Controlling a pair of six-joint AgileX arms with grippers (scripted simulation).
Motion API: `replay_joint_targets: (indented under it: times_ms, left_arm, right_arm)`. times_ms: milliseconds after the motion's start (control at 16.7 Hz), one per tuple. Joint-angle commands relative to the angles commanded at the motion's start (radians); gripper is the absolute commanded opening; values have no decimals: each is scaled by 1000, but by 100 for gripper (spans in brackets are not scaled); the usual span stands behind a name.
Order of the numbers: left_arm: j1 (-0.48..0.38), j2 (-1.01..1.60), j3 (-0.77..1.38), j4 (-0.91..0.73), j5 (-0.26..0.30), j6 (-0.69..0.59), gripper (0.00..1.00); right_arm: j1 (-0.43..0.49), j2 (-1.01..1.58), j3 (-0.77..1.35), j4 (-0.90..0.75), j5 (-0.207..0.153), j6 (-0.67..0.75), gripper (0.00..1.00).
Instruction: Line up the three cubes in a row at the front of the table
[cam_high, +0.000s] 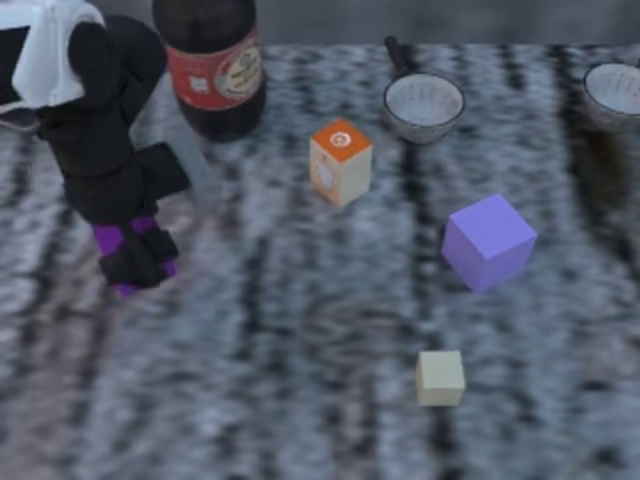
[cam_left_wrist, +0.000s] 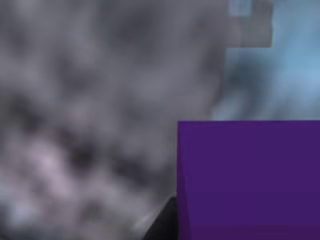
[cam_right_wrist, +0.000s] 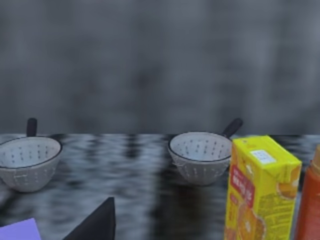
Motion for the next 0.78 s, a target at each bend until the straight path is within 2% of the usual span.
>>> replay_joint_targets:
  times_ms: [300, 420, 600, 780]
  left_arm:
    - [-373, 76, 141, -67, 0, -53, 0]
    - [-490, 97, 188, -87, -1, -73, 0]
    - [-586, 113, 232, -104, -2, -93, 0]
    - [-597, 115, 238, -106, -2, -95, 0]
  right_arm:
    - [0, 0, 0, 0, 0, 0, 100]
    - [0, 0, 0, 0, 0, 0, 100]
    - [0, 0, 0, 0, 0, 0, 100]
    - [0, 0, 0, 0, 0, 0, 100]
